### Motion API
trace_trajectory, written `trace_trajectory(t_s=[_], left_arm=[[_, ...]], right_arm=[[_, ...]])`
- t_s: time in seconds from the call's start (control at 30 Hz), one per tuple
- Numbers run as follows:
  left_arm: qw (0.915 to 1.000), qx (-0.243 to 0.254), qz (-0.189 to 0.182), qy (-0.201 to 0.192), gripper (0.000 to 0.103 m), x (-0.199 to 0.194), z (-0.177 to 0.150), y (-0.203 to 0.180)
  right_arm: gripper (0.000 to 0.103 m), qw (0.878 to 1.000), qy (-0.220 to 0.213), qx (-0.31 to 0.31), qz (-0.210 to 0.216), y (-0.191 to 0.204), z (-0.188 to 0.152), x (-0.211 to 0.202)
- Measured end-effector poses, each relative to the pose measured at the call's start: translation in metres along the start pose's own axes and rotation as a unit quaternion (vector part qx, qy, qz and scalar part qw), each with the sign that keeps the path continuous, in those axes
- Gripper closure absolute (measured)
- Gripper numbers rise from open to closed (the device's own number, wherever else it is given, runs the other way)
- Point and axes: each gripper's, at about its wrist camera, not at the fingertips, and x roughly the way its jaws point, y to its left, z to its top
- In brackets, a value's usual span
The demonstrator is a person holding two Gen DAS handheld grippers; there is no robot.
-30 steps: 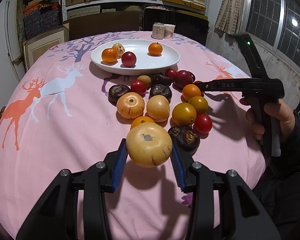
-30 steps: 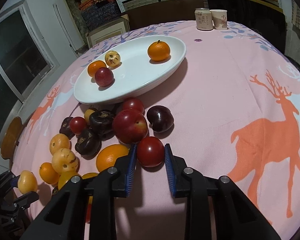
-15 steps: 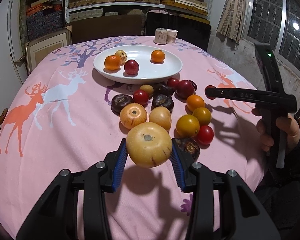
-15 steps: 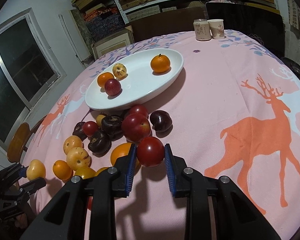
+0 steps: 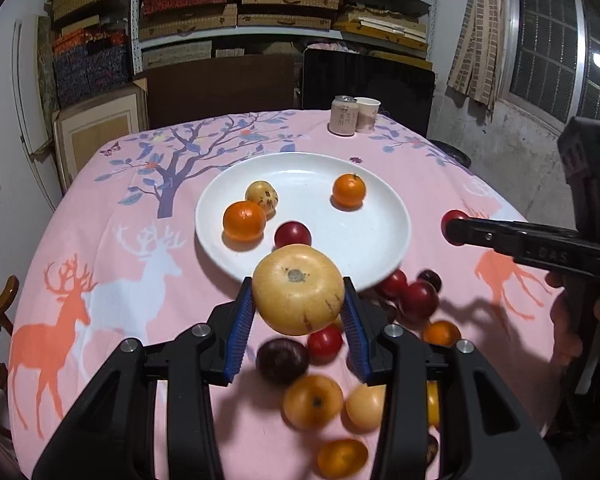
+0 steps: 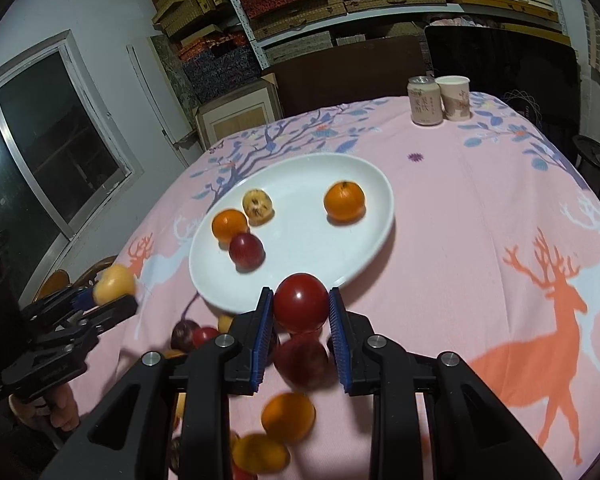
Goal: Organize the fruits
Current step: 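Carry both fruits over the plate and open both tools to drop them, then grasp an orange with the left tool while the right tool grasps another orange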
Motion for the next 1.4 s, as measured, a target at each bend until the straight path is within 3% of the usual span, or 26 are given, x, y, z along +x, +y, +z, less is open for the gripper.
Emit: trace_trajectory(t_s=[0.2, 0.4, 0.43, 0.47, 0.5, 0.6, 0.83, 1.13, 1.4], left_arm=[[0.9992, -0.006, 0.012, 0.037, 0.062, 0.059, 0.023, 0.018], [0.9978, -0.015, 0.012, 0.063, 0.061, 0.094, 0.027, 0.027], [0.9976, -0.015, 0.015, 0.065, 0.061, 0.096, 0.027, 0.028], [0.9974, -0.016, 0.019, 0.068, 0.059, 0.099, 0.027, 0.029], [0.9973, -0.018, 0.023, 0.067, 0.048, 0.098, 0.026, 0.03], [0.9986, -0.028, 0.023, 0.04, 0.034, 0.084, 0.028, 0.033], [0.9999, -0.011, 0.008, 0.006, 0.034, 0.035, 0.019, 0.014], [0.9991, 0.027, -0.007, 0.033, 0.033, -0.014, -0.051, -0.015], [0.9983, 0.022, -0.011, 0.052, 0.033, -0.039, -0.104, -0.022]], right_arm=[[0.075, 1.0, 0.017, 0.006, -0.001, 0.002, 0.028, 0.041], [0.074, 0.999, 0.038, 0.01, 0.002, 0.002, 0.039, 0.078], [0.072, 0.999, 0.04, 0.012, 0.009, 0.001, 0.04, 0.082], [0.062, 0.999, 0.036, 0.014, 0.01, 0.001, 0.04, 0.082], [0.058, 0.999, 0.029, 0.016, 0.007, 0.0, 0.04, 0.081], [0.058, 1.0, 0.02, 0.015, 0.009, -0.002, 0.038, 0.074], [0.057, 0.999, 0.006, 0.031, 0.007, -0.014, 0.019, 0.038], [0.051, 0.999, 0.009, 0.053, -0.006, -0.035, -0.037, 0.001], [0.047, 0.999, 0.02, 0.042, -0.01, -0.037, -0.086, -0.011]])
